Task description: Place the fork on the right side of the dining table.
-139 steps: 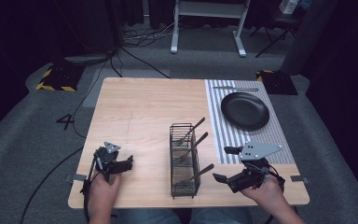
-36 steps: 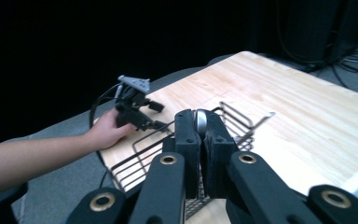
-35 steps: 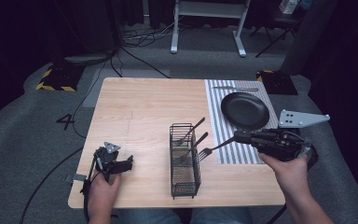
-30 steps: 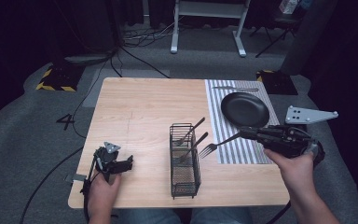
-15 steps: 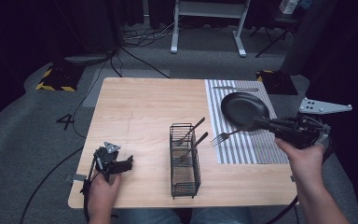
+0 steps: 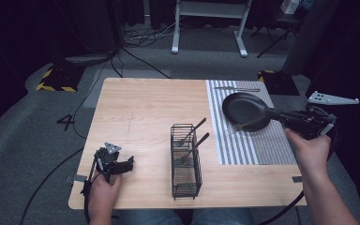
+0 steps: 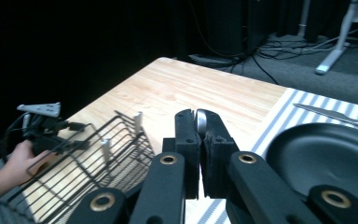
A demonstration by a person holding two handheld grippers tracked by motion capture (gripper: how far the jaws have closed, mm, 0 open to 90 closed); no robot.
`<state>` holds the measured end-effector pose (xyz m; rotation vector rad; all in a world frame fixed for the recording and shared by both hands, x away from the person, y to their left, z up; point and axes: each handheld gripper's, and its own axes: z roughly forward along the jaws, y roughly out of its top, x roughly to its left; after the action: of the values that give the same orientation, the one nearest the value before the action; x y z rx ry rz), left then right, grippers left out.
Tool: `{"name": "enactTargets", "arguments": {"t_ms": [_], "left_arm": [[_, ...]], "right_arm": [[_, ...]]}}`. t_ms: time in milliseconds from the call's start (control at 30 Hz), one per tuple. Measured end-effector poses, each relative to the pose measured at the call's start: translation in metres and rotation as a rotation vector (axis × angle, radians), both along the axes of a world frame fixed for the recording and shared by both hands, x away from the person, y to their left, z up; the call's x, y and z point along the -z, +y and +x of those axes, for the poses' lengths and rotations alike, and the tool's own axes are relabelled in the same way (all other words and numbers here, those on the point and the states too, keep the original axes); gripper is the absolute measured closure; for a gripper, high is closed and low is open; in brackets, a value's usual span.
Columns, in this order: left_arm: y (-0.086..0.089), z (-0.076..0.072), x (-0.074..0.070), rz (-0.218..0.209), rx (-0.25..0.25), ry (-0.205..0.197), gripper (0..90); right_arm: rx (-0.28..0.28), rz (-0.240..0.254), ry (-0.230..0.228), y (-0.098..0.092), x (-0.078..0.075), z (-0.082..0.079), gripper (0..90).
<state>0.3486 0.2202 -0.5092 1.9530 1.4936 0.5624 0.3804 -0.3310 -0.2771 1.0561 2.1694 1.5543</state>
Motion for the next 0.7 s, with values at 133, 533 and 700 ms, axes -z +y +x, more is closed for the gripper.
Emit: {"name": "enactTargets", "arguments": {"t_ms": [133, 533, 700], "left_arm": [[0.0, 0.0, 0.0, 0.0, 0.0, 0.0, 15.0], [0.0, 0.0, 0.0, 0.001, 0.002, 0.0, 15.1], [0.0, 0.0, 0.0, 0.0, 0.0, 0.0, 15.0]], "right_arm": [[0.032, 0.005, 0.01, -0.008, 0.003, 0.007, 87.1], [0.103, -0.01, 0.06, -0.02, 0.023, 0.028, 87.1], [0.129, -0.01, 0.099, -0.022, 0.037, 0.036, 87.1]]}}
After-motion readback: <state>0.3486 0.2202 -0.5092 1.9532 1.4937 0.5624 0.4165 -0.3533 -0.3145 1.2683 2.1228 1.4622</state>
